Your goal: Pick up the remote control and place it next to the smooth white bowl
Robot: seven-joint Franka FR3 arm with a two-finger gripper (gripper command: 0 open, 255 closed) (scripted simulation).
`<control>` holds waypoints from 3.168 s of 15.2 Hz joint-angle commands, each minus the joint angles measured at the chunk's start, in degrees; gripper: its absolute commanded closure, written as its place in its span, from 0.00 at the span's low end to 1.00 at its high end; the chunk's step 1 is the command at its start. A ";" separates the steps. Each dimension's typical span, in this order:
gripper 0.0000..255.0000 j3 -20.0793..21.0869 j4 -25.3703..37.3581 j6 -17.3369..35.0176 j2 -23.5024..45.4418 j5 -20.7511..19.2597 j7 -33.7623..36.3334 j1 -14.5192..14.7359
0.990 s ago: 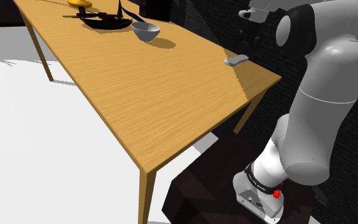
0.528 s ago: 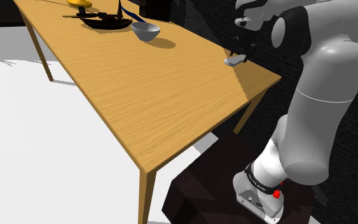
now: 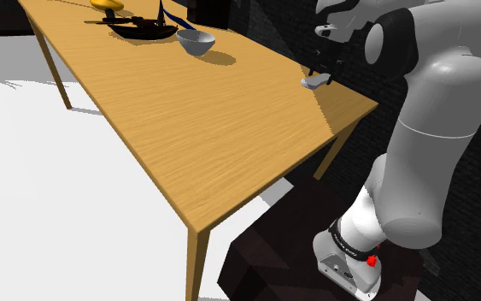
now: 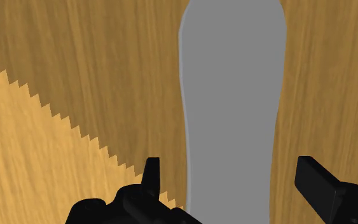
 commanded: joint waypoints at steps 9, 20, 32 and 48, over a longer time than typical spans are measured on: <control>1.00 0.00 0.01 0.00 0.01 0.01 0.00 -0.01; 1.00 -0.33 7.66 -7.52 -0.43 -0.78 0.69 -1.35; 1.00 1.32 19.78 -17.86 1.68 1.00 0.19 -7.05; 1.00 2.03 23.10 -21.29 0.55 0.28 14.97 6.10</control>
